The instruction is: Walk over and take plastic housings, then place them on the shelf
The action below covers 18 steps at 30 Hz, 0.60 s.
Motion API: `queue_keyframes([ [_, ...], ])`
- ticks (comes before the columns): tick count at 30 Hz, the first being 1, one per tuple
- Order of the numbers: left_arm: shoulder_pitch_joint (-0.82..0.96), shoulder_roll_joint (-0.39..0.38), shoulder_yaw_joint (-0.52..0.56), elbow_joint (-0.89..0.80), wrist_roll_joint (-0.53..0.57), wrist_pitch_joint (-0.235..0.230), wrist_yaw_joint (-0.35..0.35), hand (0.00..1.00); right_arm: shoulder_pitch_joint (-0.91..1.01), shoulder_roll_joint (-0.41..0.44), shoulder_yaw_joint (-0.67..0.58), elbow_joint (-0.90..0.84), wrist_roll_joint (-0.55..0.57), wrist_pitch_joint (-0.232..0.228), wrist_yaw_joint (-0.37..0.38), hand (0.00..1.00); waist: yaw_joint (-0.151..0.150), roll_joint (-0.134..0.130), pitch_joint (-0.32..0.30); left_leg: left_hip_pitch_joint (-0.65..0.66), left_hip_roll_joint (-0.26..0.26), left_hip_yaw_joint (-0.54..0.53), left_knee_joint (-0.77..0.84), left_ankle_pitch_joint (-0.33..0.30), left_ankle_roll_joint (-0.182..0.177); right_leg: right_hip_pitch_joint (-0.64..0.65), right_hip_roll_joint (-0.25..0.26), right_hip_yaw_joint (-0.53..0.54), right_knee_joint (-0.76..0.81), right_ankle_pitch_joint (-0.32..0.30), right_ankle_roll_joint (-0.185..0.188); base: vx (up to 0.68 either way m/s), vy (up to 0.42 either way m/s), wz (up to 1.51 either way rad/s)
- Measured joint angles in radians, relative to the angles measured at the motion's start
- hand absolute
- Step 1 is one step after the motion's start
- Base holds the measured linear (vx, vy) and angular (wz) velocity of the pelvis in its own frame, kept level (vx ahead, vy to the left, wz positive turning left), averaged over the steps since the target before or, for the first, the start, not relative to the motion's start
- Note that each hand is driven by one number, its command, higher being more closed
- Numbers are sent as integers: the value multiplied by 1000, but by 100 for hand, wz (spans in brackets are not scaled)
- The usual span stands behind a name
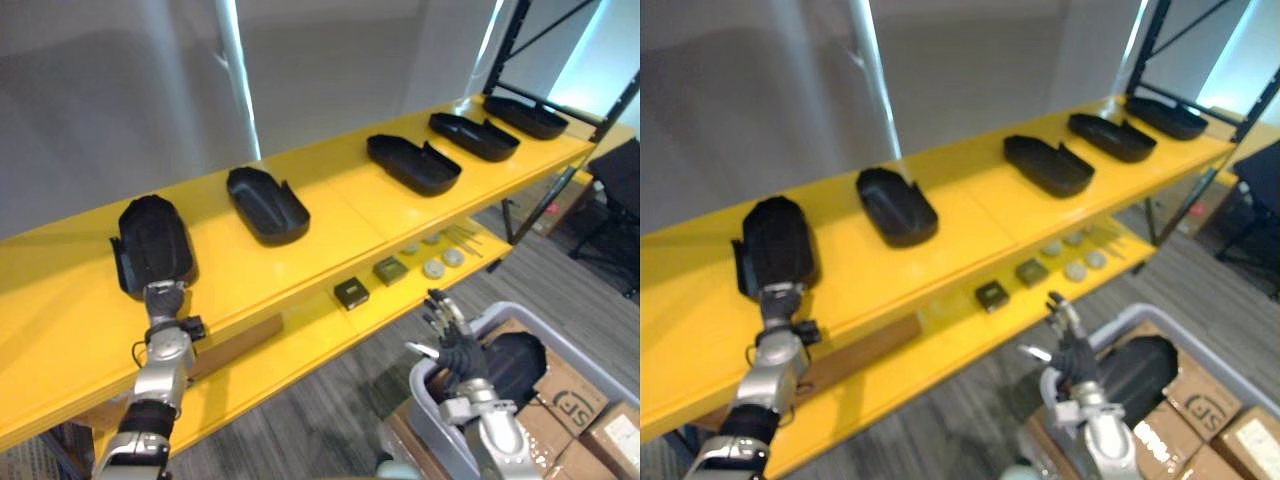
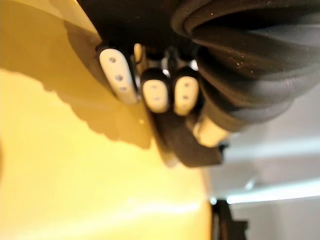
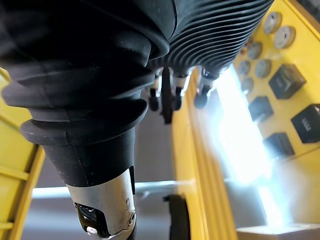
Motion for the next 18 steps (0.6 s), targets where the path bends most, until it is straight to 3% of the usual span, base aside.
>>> queue_keyframes([
  [3, 11, 0, 2, -21, -26, -11, -10, 100, -1, 0, 0, 0, 0, 0, 0, 0, 0, 0, 0, 1, -1, 0, -5, 0, 0, 0, 1, -2, -2, 0, 0, 0, 0, 0],
  [4, 21, 0, 4, -38, -35, -14, -21, 0, -1, 0, 0, -1, 0, 0, 0, 0, 0, 0, 0, 1, -1, 0, -5, 0, 0, 0, 1, -3, -3, 0, 0, 0, 0, 0],
  [8, 124, -11, 8, -203, -78, -16, -75, 0, -12, 0, 1, -7, -1, 0, -3, 0, 0, 0, 0, -1, -1, -1, -8, 0, 0, 2, 3, -6, -15, 2, 2, 0, 0, 0],
  [13, 359, -121, 12, -608, -119, -16, -128, 0, -21, 11, 3, -19, -23, -1, -28, 0, 9, 2, 1, 1, 1, -28, -7, -4, 0, 38, 2, -39, -43, 5, 6, 32, -7, 17],
  [16, 481, -183, 51, -810, -204, -20, -182, 0, -23, 24, 1, -52, -44, -6, -84, 0, 33, 15, 11, 2, 2, -58, -3, -7, 2, 69, 0, -72, -61, 6, 9, 8, -22, 29],
  [18, 574, -220, 90, -940, -290, -69, -246, 0, -28, 38, -2, -59, -57, -9, -136, 0, 55, 26, 17, 0, 2, -81, -2, -7, 3, 90, -1, -97, -77, 7, 10, -8, -27, 30],
])
